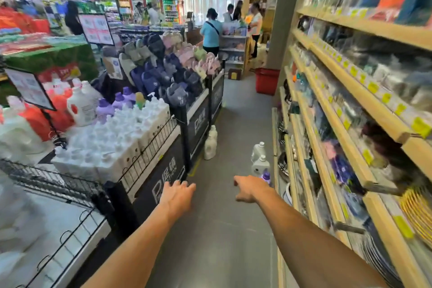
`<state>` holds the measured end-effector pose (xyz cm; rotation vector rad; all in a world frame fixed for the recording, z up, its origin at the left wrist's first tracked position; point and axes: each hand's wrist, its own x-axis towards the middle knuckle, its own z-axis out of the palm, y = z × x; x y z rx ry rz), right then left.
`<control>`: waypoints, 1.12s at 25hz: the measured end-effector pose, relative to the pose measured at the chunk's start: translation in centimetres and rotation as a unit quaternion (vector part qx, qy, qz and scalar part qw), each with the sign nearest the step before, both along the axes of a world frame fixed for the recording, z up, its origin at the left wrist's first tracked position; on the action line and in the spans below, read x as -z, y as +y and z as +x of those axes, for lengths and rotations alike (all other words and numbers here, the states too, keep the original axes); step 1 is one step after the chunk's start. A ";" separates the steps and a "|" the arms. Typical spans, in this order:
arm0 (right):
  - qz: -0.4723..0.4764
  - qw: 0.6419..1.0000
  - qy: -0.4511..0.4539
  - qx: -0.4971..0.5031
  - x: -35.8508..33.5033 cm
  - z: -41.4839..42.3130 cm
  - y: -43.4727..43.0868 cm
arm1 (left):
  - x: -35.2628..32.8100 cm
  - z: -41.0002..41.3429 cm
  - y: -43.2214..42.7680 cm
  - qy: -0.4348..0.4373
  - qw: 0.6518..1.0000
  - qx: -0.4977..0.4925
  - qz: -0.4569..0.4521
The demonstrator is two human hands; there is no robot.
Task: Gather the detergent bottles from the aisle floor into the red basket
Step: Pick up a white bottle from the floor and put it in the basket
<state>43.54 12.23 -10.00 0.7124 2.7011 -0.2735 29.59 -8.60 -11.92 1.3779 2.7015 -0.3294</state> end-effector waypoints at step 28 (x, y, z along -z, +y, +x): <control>-0.075 0.986 -0.027 0.144 0.2 -37.3 47.5 | 0.8 -43.6 51.5 0.014 0.990 0.142 -0.014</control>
